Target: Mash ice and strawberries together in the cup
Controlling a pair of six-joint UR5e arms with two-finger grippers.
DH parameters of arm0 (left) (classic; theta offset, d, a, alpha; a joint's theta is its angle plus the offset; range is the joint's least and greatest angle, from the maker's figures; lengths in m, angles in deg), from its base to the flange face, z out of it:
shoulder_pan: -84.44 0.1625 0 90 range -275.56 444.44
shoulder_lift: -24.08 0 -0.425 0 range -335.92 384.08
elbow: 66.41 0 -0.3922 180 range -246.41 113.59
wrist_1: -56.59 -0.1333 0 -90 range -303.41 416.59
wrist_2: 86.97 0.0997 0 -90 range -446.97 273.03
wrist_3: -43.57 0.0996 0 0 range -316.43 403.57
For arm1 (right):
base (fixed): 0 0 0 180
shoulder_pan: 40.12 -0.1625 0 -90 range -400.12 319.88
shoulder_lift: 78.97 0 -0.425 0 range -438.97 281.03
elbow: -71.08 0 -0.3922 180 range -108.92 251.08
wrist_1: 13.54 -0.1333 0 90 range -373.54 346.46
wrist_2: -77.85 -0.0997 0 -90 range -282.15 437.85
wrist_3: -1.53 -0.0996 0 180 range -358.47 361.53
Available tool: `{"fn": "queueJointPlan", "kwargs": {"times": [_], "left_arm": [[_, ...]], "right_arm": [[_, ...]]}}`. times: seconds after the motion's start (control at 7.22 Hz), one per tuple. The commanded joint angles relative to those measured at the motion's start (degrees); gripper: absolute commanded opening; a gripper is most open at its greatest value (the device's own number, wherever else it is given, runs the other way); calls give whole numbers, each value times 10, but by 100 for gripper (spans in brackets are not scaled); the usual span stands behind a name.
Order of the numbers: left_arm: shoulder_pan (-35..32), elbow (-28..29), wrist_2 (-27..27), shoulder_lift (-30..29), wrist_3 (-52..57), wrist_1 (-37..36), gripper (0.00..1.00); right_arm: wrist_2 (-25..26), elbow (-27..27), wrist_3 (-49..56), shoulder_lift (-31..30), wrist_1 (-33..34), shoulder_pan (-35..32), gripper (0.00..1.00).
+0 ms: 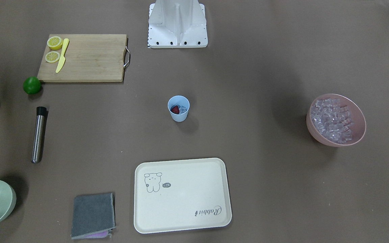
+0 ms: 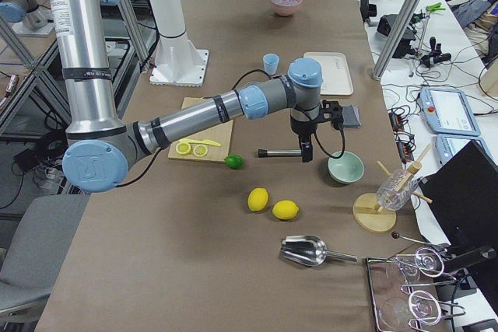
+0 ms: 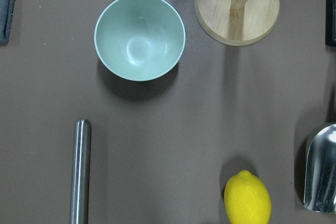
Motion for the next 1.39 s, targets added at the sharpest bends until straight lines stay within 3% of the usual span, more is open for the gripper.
{"fn": "queueJointPlan", "kwargs": {"times": [0.0,1.25], "left_arm": [[1,-2,0,0,-2,9,97],[1,-25,1,31,-3,74,97]], "right_arm": [[1,0,1,-2,-3,1,100],[0,6,1,-3,-6,5,100]]}}
